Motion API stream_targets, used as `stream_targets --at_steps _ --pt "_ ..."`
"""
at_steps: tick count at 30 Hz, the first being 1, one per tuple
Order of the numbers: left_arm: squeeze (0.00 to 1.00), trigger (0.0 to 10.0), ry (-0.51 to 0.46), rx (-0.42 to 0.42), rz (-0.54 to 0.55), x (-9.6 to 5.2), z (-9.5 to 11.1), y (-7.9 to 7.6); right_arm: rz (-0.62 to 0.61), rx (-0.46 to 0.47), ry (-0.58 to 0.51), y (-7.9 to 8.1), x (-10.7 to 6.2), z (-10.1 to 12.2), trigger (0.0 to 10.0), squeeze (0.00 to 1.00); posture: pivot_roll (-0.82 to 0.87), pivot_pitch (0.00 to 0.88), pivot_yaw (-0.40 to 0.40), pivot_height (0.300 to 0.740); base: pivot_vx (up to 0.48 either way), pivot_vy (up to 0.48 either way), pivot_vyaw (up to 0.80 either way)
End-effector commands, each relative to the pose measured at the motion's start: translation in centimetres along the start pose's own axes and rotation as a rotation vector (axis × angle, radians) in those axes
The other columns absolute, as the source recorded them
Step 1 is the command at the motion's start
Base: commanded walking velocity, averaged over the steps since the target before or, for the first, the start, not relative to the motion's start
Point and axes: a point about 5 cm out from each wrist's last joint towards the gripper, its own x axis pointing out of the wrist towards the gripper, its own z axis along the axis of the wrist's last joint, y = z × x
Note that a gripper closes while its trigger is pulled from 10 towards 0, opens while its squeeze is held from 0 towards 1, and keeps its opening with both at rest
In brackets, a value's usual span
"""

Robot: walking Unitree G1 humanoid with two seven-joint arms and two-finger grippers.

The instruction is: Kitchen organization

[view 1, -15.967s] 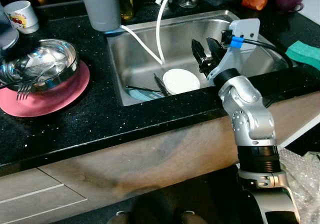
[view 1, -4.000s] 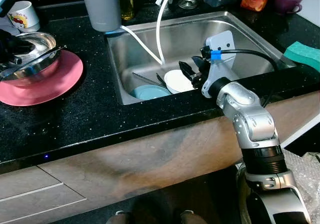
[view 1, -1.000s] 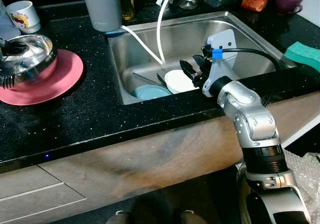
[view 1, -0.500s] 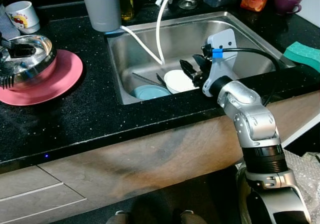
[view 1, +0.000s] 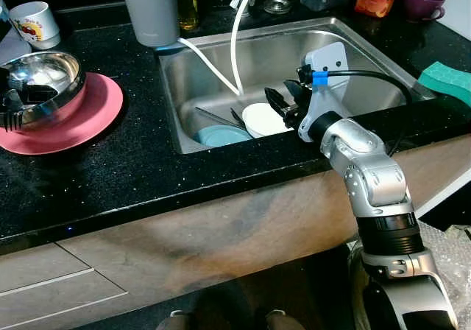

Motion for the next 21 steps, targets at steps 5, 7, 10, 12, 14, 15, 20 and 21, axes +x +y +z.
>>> stream_targets --at_steps 5,7,10,12,14,15,20,21 --pt "0.00 2.7 -0.003 -0.007 -0.003 0.4 -0.4 -0.1 -0.001 -0.008 0.004 -0.1 0.0 0.1 10.0 0.00 0.05 0.135 0.001 0.740 0.000 0.000 0.00" --pt "0.00 0.0 -0.018 -0.003 0.004 0.3 -0.2 -0.1 -0.003 -0.009 0.003 -0.2 0.0 0.1 10.0 0.00 0.04 0.134 0.002 0.740 0.000 0.000 0.00" --pt "0.00 0.0 -0.046 0.003 0.014 0.1 0.4 -0.1 -0.003 -0.010 0.002 -0.2 0.0 0.2 10.0 0.00 0.04 0.134 0.002 0.740 0.000 0.000 0.00" --pt "0.00 0.0 -0.062 0.005 0.013 -0.1 0.8 -0.1 -0.004 -0.009 0.002 -0.2 0.0 0.2 10.0 0.00 0.05 0.129 0.002 0.740 0.000 0.000 0.00" --pt "0.00 0.0 -0.071 0.007 0.015 -0.2 1.1 -0.1 -0.004 -0.009 0.001 -0.2 0.0 0.2 10.0 0.00 0.05 0.128 0.002 0.740 0.000 0.000 0.00" --pt "0.00 0.0 -0.078 0.008 0.016 -0.2 1.2 -0.1 -0.004 -0.009 0.000 -0.2 0.0 0.2 10.0 0.00 0.05 0.128 0.002 0.740 0.000 0.000 0.00" --pt "0.00 0.0 -0.124 0.009 0.025 -0.7 2.2 0.0 -0.004 -0.008 -0.002 -0.2 0.0 0.2 10.0 0.00 0.05 0.121 0.002 0.740 0.000 0.000 0.00" --pt "0.00 0.0 -0.130 0.009 0.026 -0.7 2.3 0.0 -0.004 -0.008 -0.002 -0.2 0.0 0.2 10.0 0.00 0.05 0.121 0.002 0.740 0.000 0.000 0.00"
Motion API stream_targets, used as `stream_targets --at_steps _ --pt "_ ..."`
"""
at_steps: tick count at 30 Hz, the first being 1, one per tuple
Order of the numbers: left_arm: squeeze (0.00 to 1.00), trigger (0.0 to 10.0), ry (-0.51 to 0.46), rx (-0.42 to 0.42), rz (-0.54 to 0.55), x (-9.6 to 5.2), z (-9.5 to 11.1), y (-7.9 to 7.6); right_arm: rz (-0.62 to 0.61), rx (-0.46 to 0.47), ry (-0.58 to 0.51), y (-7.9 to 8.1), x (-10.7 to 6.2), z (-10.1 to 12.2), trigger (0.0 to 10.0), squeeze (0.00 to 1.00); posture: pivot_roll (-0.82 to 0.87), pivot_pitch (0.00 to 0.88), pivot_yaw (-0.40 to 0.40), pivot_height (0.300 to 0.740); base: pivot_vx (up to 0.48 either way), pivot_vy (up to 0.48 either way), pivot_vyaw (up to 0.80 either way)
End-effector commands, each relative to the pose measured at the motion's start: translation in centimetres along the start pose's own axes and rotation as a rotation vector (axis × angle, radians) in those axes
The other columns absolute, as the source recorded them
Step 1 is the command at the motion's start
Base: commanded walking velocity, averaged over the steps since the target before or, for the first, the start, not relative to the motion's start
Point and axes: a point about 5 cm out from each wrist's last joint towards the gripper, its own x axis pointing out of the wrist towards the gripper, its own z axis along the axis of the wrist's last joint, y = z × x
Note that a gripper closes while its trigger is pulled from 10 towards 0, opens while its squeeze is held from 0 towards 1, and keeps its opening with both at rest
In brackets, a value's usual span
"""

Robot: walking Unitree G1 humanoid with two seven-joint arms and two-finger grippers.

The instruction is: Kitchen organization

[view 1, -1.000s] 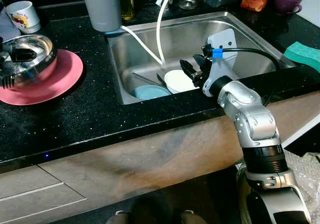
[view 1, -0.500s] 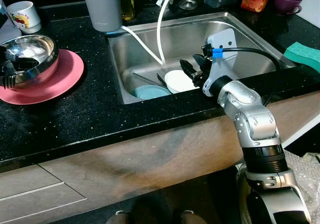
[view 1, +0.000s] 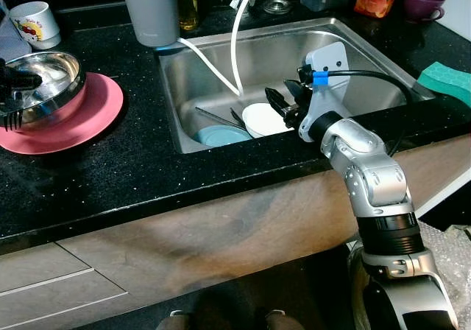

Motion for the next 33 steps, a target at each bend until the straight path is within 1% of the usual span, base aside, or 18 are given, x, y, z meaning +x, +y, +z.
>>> stream_targets --at_steps 1,4,6,7,8,9,10,11,13,14,15,16,18,20,21,23,26,33 --pt "0.00 0.0 -0.043 0.002 -0.004 -0.1 0.8 -0.1 -0.003 -0.007 -0.002 -0.1 0.1 0.2 10.0 0.00 0.05 0.121 0.002 0.740 0.000 0.000 0.00" --pt "0.00 0.0 -0.051 0.002 -0.003 -0.2 0.9 -0.1 -0.003 -0.007 -0.003 -0.1 0.1 0.2 10.0 0.00 0.05 0.118 0.003 0.740 0.000 0.000 0.00" --pt "0.00 0.0 -0.087 -0.008 -0.010 -0.3 1.5 -0.3 -0.003 -0.007 -0.004 -0.1 0.1 0.2 10.0 0.00 0.05 0.116 0.004 0.740 0.000 0.000 0.00" --pt "0.00 0.0 -0.087 -0.008 -0.010 -0.3 1.5 -0.3 -0.003 -0.007 -0.004 -0.1 0.1 0.2 10.0 0.00 0.05 0.116 0.004 0.740 0.000 0.000 0.00" --pt "0.00 0.0 -0.148 -0.058 -0.045 -0.3 2.6 -0.9 -0.005 -0.007 -0.005 -0.2 0.1 0.3 10.0 0.00 0.05 0.116 0.004 0.740 0.000 0.000 0.00" --pt "0.00 0.0 -0.173 -0.091 -0.065 -0.3 3.0 -1.2 -0.006 -0.007 -0.005 -0.2 0.1 0.3 10.0 0.00 0.05 0.116 0.004 0.740 0.000 0.000 0.00" --pt "0.00 0.0 -0.173 -0.091 -0.065 -0.3 3.0 -1.2 -0.006 -0.007 -0.005 -0.2 0.1 0.3 10.0 0.00 0.05 0.116 0.004 0.740 0.000 0.000 0.00" --pt "0.00 7.9 -0.168 -0.128 -0.100 0.0 3.1 -1.8 -0.006 -0.008 -0.003 -0.2 0.1 0.2 10.0 0.00 0.05 0.119 0.004 0.740 0.000 0.000 0.00" --pt "0.00 7.9 -0.112 -0.102 -0.100 0.4 2.3 -2.1 -0.005 -0.007 -0.002 -0.2 0.0 0.2 10.0 0.00 0.05 0.119 0.004 0.740 0.000 0.000 0.00" --pt "0.00 10.0 -0.086 -0.091 -0.084 0.7 1.8 -2.1 -0.005 -0.007 -0.002 -0.2 0.0 0.2 10.0 0.00 0.05 0.124 0.004 0.740 0.000 0.000 0.00" --pt "0.00 10.0 -0.073 -0.085 -0.072 0.8 1.5 -2.0 -0.005 -0.007 -0.002 -0.2 0.0 0.2 10.0 0.00 0.05 0.124 0.004 0.740 0.000 0.000 0.00" --pt "0.00 10.0 -0.044 -0.082 -0.043 1.1 0.8 -1.8 -0.006 -0.006 -0.001 -0.2 0.0 0.2 10.0 0.00 0.05 0.130 0.006 0.740 0.000 0.000 0.00" --pt "0.00 10.0 -0.034 -0.081 -0.037 1.2 0.6 -1.8 -0.007 -0.006 0.000 -0.2 0.0 0.2 10.0 0.00 0.05 0.130 0.006 0.740 0.000 0.000 0.00" --pt "0.00 10.0 -0.030 -0.103 -0.033 1.3 0.3 -1.7 -0.008 -0.006 0.002 -0.3 0.0 0.2 10.0 0.00 0.05 0.132 0.006 0.740 0.000 0.000 0.00" --pt "1.00 10.0 -0.031 -0.121 -0.032 1.2 0.2 -1.6 -0.008 -0.007 0.004 -0.3 -0.1 0.1 10.0 0.00 0.05 0.137 0.004 0.740 0.000 0.000 0.00" --pt "1.00 10.0 -0.033 -0.142 -0.029 1.2 0.1 -1.5 -0.008 -0.007 0.006 -0.3 -0.1 0.1 10.0 0.00 0.05 0.137 0.004 0.740 0.000 0.000 0.00" --pt "1.00 10.0 -0.058 -0.144 0.040 0.9 0.4 -0.8 -0.009 -0.005 0.007 -0.3 -0.1 0.1 10.0 0.00 0.05 0.145 0.002 0.740 0.000 0.000 0.00" --pt "1.00 10.0 -0.112 -0.129 0.076 0.8 1.3 -0.9 -0.013 -0.002 0.005 -0.4 0.0 0.1 10.0 0.00 0.05 0.141 0.002 0.740 0.000 0.000 0.00"
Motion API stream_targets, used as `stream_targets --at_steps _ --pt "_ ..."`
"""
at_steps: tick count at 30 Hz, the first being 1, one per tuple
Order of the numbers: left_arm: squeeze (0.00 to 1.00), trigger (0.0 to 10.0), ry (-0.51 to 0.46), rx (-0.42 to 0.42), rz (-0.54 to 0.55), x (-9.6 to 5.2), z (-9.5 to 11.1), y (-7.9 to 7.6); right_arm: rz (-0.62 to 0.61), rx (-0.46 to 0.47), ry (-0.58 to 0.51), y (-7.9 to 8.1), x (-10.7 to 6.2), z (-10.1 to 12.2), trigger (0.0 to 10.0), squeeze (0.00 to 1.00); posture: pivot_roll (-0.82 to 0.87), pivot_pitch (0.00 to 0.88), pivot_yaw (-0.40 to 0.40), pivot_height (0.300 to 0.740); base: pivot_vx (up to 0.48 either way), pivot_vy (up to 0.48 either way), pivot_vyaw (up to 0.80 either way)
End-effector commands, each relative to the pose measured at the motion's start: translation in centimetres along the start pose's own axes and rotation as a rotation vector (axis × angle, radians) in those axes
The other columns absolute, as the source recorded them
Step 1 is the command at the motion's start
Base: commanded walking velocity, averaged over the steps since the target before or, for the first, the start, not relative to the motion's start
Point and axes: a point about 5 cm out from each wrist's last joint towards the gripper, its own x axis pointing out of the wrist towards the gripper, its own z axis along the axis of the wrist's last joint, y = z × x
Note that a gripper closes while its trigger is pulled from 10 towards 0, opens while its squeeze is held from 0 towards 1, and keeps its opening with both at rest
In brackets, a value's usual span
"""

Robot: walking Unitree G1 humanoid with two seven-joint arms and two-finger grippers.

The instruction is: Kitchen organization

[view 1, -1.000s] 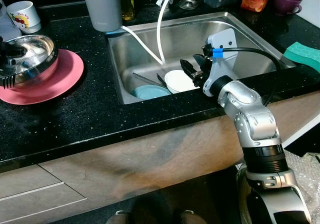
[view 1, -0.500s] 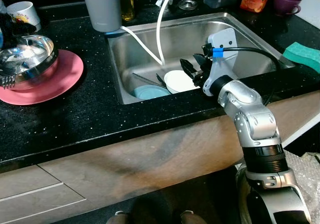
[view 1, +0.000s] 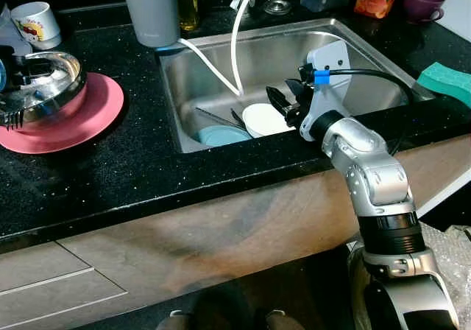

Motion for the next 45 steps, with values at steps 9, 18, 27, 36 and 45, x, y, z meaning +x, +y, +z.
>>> stream_targets --at_steps 9,18,27,36,45 --pt "0.00 10.0 -0.188 -0.068 -0.102 0.1 3.1 -2.7 -0.020 0.002 -0.001 -0.4 0.1 0.0 10.0 0.00 0.05 0.128 0.006 0.740 0.000 0.000 0.00" --pt "0.00 10.0 0.072 0.096 -0.243 -1.5 1.3 -4.9 -0.030 -0.002 -0.005 -0.7 0.0 0.2 10.0 0.00 0.05 0.127 0.018 0.740 0.000 0.000 0.00" --pt "1.00 10.0 0.139 0.188 -0.239 -4.8 0.3 -3.0 -0.033 0.001 0.000 -0.7 -0.3 0.0 10.0 0.00 0.05 0.133 0.017 0.740 0.000 0.000 0.00" --pt "1.00 10.0 0.254 0.100 -0.228 -7.0 -0.8 -2.7 -0.018 -0.002 0.001 -0.5 -0.1 0.1 10.0 0.00 0.05 0.132 0.010 0.740 0.000 0.000 0.00" --pt "0.36 10.0 0.325 0.122 -0.174 -8.0 -1.8 -2.3 -0.014 -0.005 0.004 -0.5 -0.2 0.1 10.0 0.00 0.05 0.128 0.011 0.740 0.000 0.000 0.00"
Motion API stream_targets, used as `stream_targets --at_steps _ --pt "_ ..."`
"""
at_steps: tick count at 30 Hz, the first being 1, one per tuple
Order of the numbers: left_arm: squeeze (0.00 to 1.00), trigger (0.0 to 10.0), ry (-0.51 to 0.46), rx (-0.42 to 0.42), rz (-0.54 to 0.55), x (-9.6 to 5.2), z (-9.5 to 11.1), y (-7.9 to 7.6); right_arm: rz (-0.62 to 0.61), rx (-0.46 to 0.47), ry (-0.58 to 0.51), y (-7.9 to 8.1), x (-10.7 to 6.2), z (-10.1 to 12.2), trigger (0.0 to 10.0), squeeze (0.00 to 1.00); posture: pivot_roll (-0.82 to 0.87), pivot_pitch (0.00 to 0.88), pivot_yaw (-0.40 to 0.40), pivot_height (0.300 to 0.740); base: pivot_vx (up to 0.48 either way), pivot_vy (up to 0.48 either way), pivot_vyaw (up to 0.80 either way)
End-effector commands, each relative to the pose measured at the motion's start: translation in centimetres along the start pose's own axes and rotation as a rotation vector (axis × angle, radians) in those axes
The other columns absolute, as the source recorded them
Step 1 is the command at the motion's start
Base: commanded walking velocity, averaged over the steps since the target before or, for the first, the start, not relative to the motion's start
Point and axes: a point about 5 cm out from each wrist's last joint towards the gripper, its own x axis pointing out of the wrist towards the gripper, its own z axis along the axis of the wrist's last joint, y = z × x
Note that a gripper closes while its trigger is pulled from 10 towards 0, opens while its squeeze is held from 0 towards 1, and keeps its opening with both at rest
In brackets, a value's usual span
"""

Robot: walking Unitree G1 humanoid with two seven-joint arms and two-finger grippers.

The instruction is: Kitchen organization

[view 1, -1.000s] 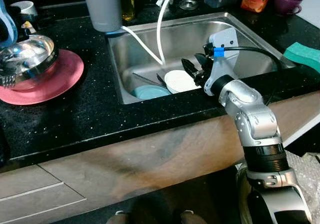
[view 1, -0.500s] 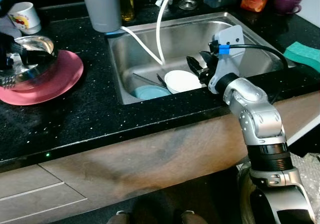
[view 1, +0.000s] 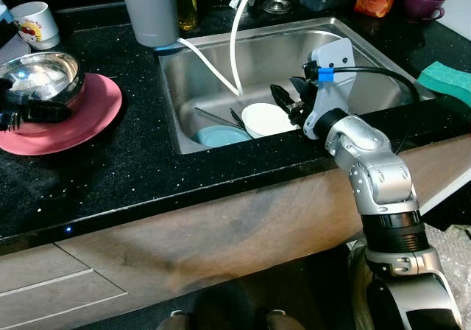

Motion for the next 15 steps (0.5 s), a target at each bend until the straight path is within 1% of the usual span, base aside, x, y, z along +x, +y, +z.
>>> stream_targets --at_steps 1,2,6,7,8,10,11,12,13,14,15 --pt "0.36 10.0 0.013 0.000 0.027 -0.6 -0.2 0.3 0.007 0.003 0.005 0.1 -0.1 -0.1 10.0 0.00 0.05 0.128 0.011 0.740 0.000 0.000 0.00" --pt "0.36 10.0 0.033 0.013 0.077 -0.9 -0.5 0.7 0.008 0.004 0.005 0.1 -0.1 -0.1 10.0 0.00 0.05 0.127 0.008 0.740 0.000 0.000 0.00" --pt "0.35 10.0 0.033 0.020 0.134 -1.2 -0.7 1.3 0.012 0.005 0.007 0.2 -0.1 -0.2 10.0 0.00 0.05 0.127 0.008 0.740 0.000 0.000 0.00" --pt "0.36 10.0 0.025 0.054 0.161 -1.2 -0.7 1.4 0.015 0.005 0.007 0.2 0.0 -0.2 10.0 0.00 0.05 0.124 0.001 0.740 0.000 0.000 0.00" --pt "0.36 10.0 0.025 0.054 0.161 -1.2 -0.7 1.4 0.015 0.005 0.007 0.2 0.0 -0.2 10.0 0.00 0.05 0.124 0.001 0.740 0.000 0.000 0.00" --pt "0.36 10.0 0.014 0.088 0.179 -1.1 -0.6 1.5 0.017 0.006 0.006 0.3 0.0 -0.2 10.0 0.00 0.05 0.123 0.000 0.740 0.000 0.000 0.00" --pt "0.24 10.0 0.010 0.134 0.192 -0.8 -0.7 1.4 0.018 0.007 0.004 0.4 0.1 -0.1 10.0 0.00 0.05 0.123 -0.001 0.740 0.000 0.000 0.00" --pt "0.11 10.0 0.007 0.151 0.196 -0.6 -0.8 1.4 0.019 0.008 0.004 0.4 0.1 -0.1 10.0 0.00 0.05 0.123 -0.001 0.740 0.000 0.000 0.00" --pt "0.00 10.0 -0.010 0.180 0.194 -0.5 -0.7 1.3 0.019 0.008 0.004 0.4 0.1 -0.1 10.0 0.00 0.05 0.123 0.000 0.740 0.000 0.000 0.00" --pt "0.00 10.0 -0.010 0.180 0.194 -0.5 -0.7 1.3 0.019 0.008 0.004 0.4 0.1 -0.1 10.0 0.00 0.05 0.123 0.000 0.740 0.000 0.000 0.00" --pt "0.00 10.0 -0.012 0.201 0.201 -0.2 -0.8 1.3 0.019 0.008 0.004 0.4 0.1 -0.1 10.0 0.00 0.05 0.124 0.001 0.740 0.000 0.000 0.00"
